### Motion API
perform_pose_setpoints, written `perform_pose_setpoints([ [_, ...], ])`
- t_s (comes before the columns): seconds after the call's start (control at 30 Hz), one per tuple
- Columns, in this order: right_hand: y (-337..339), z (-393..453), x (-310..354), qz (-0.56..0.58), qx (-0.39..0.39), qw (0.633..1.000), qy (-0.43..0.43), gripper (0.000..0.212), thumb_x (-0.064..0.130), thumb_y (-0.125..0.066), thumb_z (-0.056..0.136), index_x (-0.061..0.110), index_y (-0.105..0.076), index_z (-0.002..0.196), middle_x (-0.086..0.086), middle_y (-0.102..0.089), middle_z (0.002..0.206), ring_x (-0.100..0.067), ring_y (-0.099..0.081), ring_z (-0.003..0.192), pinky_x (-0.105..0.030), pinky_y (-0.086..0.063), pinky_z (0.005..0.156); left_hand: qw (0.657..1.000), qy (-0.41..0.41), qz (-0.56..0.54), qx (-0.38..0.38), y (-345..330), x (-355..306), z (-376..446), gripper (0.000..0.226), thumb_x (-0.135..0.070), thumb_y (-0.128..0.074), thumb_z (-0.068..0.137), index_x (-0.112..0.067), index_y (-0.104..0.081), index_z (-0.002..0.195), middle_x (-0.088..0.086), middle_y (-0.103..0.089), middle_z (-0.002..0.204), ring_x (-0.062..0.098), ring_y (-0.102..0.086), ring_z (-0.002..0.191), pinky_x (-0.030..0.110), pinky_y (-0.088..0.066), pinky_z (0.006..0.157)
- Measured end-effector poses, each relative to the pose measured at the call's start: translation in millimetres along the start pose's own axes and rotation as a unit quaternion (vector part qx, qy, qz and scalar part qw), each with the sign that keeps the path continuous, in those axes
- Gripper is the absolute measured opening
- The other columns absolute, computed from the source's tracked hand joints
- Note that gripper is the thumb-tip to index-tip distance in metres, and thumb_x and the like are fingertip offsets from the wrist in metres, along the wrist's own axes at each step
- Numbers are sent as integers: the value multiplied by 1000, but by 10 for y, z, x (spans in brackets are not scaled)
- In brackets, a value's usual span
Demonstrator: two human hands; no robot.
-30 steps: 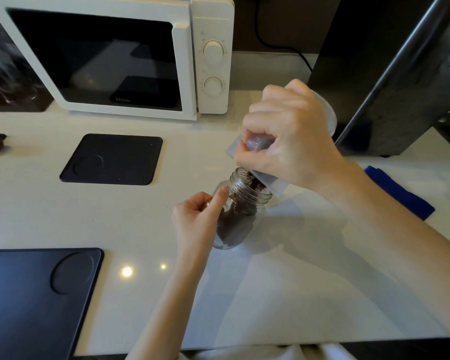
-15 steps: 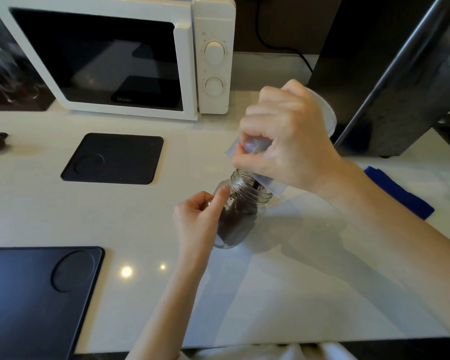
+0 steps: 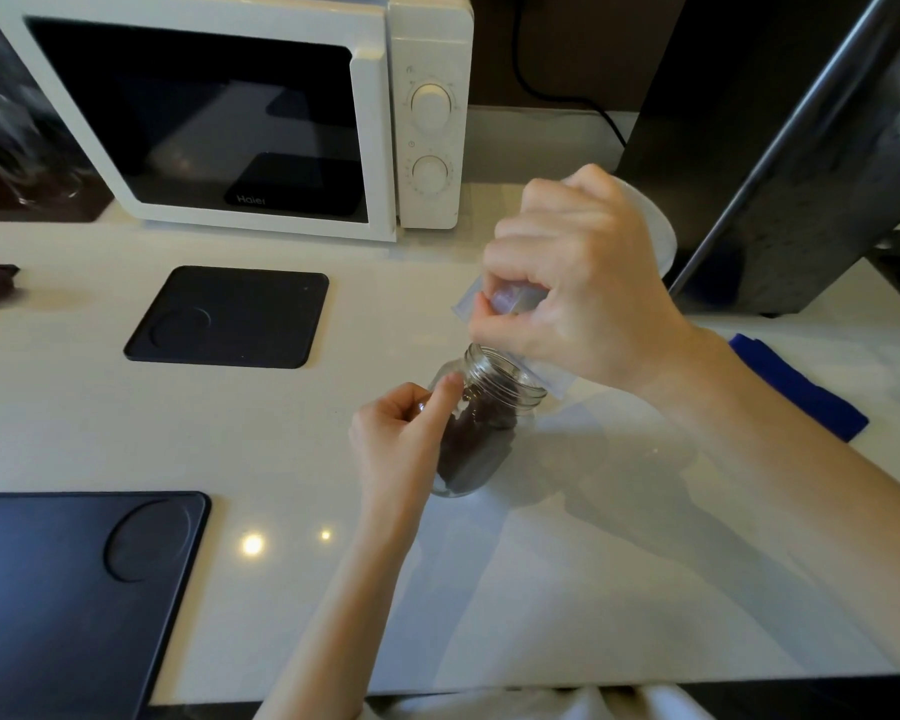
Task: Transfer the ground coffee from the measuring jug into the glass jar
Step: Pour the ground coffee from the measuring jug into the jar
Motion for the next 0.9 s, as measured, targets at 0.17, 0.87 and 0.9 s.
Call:
perform_pose_setpoints([
  [0.17, 12, -4, 9, -1, -2, 1000, 5, 17, 10, -56, 63, 11, -49, 49, 4, -36, 50, -18, -33, 58, -35, -28, 58, 1000, -2, 2, 2, -1, 1, -10, 55, -44, -65, 66, 8, -49, 56, 35, -49, 59, 21, -39, 55, 32, -31, 57],
  [0.87, 47, -432, -513, 262, -65, 884, -383, 17, 5, -63, 71, -7, -55, 62, -22, -51, 57, -30, -43, 55, -30, -38, 49, 998, -57, -7, 10, 124, 97, 18, 53, -22, -67, 79, -21, -31, 40, -10, -24, 39, 7, -22, 43, 20, -20, 44],
  [0.9, 58, -489, -522, 272, -85, 869, -405, 16, 5, -62, 72, -4, -55, 61, -16, -50, 56, -23, -44, 54, -27, -40, 52, 998, -57, -6, 12, 131, 101, 11, 53, -24, -66, 78, -21, -30, 40, -10, -23, 39, 7, -22, 43, 20, -19, 44],
])
Point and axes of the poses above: each hand's wrist, its own z-axis towards the middle knuckle, its own y-axis out of the back of the hand, x = y × z, the point moved 3 cm from there along z, towards the middle knuckle
